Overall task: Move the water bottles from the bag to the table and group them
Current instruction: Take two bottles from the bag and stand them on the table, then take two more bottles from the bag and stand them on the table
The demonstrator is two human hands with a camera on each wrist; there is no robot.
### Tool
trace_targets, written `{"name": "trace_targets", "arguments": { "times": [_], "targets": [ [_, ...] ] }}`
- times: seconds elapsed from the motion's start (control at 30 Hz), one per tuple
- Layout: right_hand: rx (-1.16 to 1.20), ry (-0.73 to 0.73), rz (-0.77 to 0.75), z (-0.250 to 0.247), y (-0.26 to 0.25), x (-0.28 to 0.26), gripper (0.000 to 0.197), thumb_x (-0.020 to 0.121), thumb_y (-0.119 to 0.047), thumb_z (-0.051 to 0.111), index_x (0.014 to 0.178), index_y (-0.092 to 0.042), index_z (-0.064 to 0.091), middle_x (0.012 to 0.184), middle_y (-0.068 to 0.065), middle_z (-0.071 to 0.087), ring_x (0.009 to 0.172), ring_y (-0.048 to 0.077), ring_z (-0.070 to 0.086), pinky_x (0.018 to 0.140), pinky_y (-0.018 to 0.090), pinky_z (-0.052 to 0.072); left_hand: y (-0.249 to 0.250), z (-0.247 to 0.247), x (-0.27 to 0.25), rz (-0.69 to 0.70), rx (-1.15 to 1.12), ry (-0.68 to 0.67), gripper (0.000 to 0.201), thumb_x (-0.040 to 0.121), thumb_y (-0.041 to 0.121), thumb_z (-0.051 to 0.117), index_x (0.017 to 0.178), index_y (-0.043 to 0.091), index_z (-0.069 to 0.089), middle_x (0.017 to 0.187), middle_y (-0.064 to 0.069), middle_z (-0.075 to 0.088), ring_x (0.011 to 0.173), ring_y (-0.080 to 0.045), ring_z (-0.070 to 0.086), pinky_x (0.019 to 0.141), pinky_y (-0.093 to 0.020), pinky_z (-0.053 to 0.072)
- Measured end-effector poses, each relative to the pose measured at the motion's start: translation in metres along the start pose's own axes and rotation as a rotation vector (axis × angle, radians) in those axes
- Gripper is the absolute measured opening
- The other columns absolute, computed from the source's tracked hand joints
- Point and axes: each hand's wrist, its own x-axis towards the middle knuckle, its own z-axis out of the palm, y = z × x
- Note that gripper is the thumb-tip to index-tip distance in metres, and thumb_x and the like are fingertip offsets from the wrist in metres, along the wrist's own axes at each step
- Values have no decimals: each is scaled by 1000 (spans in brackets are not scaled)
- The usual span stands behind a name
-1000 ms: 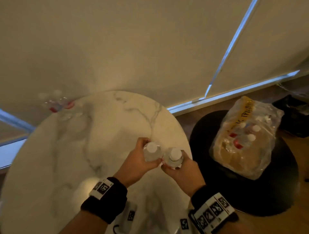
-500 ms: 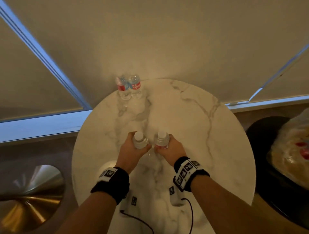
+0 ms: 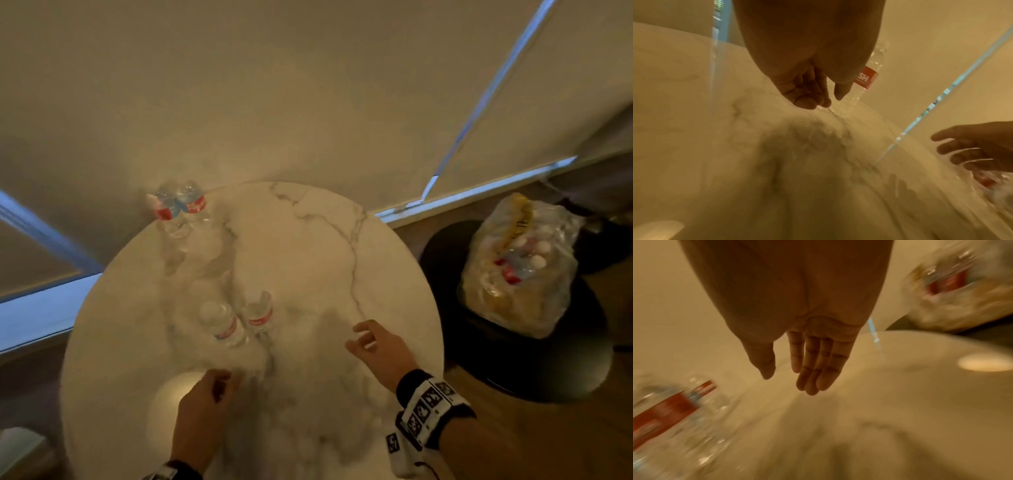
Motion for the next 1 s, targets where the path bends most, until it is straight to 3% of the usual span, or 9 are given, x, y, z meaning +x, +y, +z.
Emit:
{"name": "trace_targets", "arguments": {
  "times": [0.1,0.2,0.33,0.47,0.63,0.73,0.83,0.93,1.0],
  "targets": [
    [37,142,131,-62,63,-13,23,87,-46,68,99,-28,60,90,-5,66,80,14,65,74,33,56,34,26,-13,118,43,-82,27,85,31,77,66,46,65,67,22,70,67,1,66,64,-12,44],
    [108,295,254,-129,117,-7,26,87,-43,69,105,-25,62,92,-4,66,85,16,66,80,35,56,81,81,-16,235,55,-226,38,87,30,75,85,63,57,81,47,61,78,21,61,68,-8,48],
    [282,436,350,-214,174,33,34,85,-43,69,109,-20,61,93,1,69,85,21,68,83,46,58,162,181,-11,398,65,-363,18,88,28,75,91,43,66,81,19,71,73,-4,68,64,-16,51],
    [387,503,413,-279,205,86,44,82,-41,73,114,-19,52,96,0,64,93,24,63,92,48,53,263,285,-14,470,-16,-561,4,94,31,68,92,33,71,84,12,73,80,-5,68,69,-16,51],
    [373,519,406,-318,237,144,80,67,-50,82,133,-26,44,123,-3,56,114,27,57,99,51,49,355,405,0,510,20,-694,28,98,37,59,123,26,65,114,13,69,102,5,64,86,-8,50],
    [323,432,409,-325,264,177,98,46,-72,75,130,-30,48,121,-2,62,109,24,61,95,52,51,391,462,27,505,104,-668,40,99,37,54,136,23,54,125,1,67,110,-9,66,95,-23,54],
    [345,389,350,-328,270,193,82,53,-69,73,123,-32,55,116,-3,65,106,23,63,97,50,51,420,497,55,448,176,-579,45,95,27,60,137,21,49,134,-8,60,121,-25,60,106,-39,48],
    [372,360,333,-327,277,193,63,75,-53,74,130,-31,53,124,-2,62,115,26,58,103,48,45,442,515,74,489,106,-544,54,87,16,69,138,21,52,142,-4,56,131,-23,50,114,-33,36],
    [384,350,318,-326,287,192,51,78,-43,75,124,-25,60,120,1,65,112,26,60,102,46,46,447,524,84,498,55,-573,59,80,14,74,135,26,55,139,1,59,131,-21,52,116,-39,37]
  ]
}}
